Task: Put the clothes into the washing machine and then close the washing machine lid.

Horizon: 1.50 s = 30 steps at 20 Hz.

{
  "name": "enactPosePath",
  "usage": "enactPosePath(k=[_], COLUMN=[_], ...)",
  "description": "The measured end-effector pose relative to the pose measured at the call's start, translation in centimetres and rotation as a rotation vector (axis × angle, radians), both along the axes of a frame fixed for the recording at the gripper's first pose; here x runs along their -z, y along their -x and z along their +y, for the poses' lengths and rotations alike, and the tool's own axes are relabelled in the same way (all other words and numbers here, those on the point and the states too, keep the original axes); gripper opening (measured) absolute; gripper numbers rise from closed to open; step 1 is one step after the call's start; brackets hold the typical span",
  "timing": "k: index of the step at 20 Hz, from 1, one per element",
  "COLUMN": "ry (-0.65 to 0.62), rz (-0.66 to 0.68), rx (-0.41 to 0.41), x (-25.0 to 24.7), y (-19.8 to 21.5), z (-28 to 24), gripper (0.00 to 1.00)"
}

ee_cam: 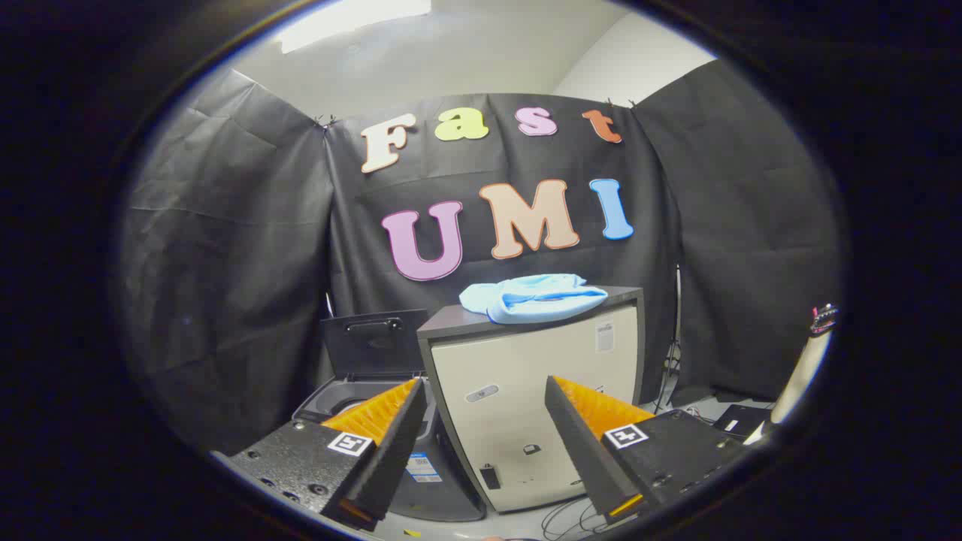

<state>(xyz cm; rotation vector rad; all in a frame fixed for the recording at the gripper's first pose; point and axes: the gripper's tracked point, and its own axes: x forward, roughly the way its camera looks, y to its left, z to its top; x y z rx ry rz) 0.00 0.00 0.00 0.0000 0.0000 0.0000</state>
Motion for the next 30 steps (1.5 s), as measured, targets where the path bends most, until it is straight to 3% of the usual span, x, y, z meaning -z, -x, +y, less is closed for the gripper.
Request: enactPosePath(k=[17, 30], ry=[0.025, 0.052], rz=[0.005, -0.024], rx=[-0.002, 0.033], x=[-0.4, -6.1], y=[-2.1, -6.2], z=[0.4, -0.9], gripper=[0.96, 0.96])
